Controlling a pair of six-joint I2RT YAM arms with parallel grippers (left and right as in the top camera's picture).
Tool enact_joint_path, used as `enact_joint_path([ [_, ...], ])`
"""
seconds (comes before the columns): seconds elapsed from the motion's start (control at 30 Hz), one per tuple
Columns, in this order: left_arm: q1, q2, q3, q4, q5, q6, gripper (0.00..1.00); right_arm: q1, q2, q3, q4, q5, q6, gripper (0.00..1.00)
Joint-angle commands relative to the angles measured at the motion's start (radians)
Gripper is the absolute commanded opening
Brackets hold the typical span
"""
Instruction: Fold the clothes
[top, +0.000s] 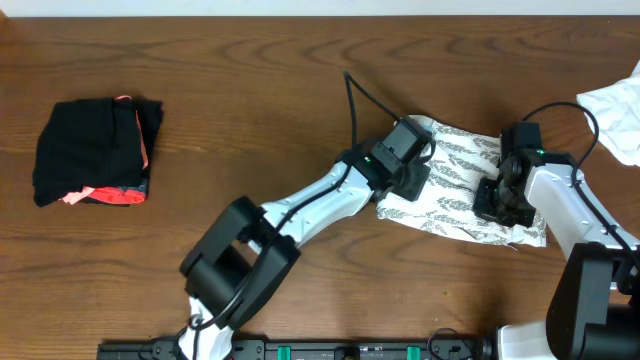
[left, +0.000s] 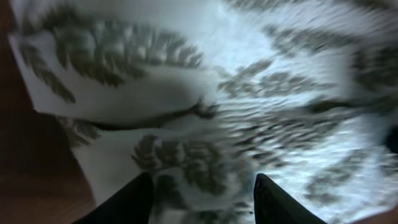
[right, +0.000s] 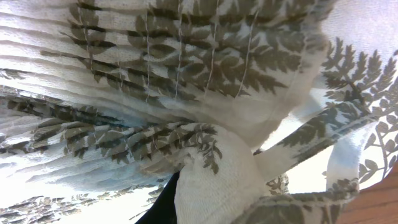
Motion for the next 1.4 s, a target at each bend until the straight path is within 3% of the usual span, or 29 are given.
enact_joint_path([
  [0.0,0.0,0.027,0.011,-0.004,-0.003,0.016,0.53,-0.002,0.008,-0.01,0.003,-0.016,0.013,0.11],
  [0.2,0.0,0.034,0.011,-0.003,-0.005,0.016,0.53,-0.002,0.007,-0.01,0.003,-0.038,0.01,0.15],
  [0.27,0.0,0.052,0.01,-0.001,-0.004,0.015,0.53,-0.002,0.003,-0.007,0.002,-0.049,0.006,0.33],
  [0.33,-0.002,0.08,0.01,-0.003,-0.003,-0.003,0.53,-0.002,-0.002,0.005,-0.012,-0.053,0.006,0.43],
  [0.57,-0.002,0.136,0.01,-0.037,-0.003,-0.017,0.53,-0.014,-0.07,0.138,-0.101,-0.025,-0.005,0.53],
  [0.7,0.01,0.134,0.01,-0.05,-0.005,-0.018,0.52,-0.049,-0.107,0.191,-0.104,0.014,-0.005,0.69],
  [1.03,0.103,0.134,0.01,-0.127,-0.005,-0.094,0.47,-0.204,-0.104,0.186,-0.094,0.031,-0.017,0.56],
  [1.37,0.211,0.134,0.01,-0.248,-0.009,-0.094,0.47,-0.232,-0.078,0.119,-0.045,0.0,-0.016,0.45],
])
